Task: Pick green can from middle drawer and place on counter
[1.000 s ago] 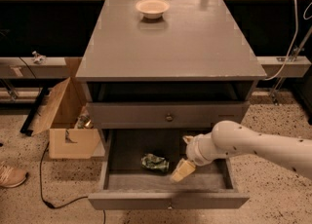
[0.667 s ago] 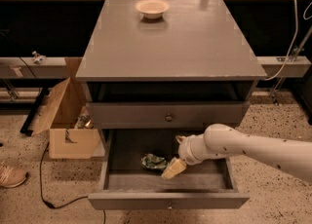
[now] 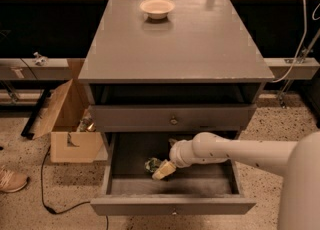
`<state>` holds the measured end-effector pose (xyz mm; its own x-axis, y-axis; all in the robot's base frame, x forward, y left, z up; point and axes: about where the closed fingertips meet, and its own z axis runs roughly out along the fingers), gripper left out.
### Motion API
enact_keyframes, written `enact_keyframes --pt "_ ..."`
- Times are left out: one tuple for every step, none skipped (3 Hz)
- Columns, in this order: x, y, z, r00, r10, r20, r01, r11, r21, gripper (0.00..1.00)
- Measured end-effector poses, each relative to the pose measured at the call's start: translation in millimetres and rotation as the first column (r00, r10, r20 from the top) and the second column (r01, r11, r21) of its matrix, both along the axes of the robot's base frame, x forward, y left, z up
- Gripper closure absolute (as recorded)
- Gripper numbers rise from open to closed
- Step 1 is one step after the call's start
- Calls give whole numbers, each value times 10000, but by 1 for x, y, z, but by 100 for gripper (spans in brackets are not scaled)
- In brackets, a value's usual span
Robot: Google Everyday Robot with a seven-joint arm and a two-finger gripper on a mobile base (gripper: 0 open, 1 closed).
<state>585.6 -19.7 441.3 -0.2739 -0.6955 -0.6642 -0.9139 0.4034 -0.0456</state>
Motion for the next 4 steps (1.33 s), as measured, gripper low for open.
enact_keyframes --pt "5 16 -27 10000 -35 37 36 9996 -268 0" --pt "0 25 -49 10000 49 47 -46 9979 -649 18" --pt "-7 27 -68 9998 177 -36 -180 9959 -891 42" --pt "-12 16 -75 9987 515 -51 -518 9961 -712 73"
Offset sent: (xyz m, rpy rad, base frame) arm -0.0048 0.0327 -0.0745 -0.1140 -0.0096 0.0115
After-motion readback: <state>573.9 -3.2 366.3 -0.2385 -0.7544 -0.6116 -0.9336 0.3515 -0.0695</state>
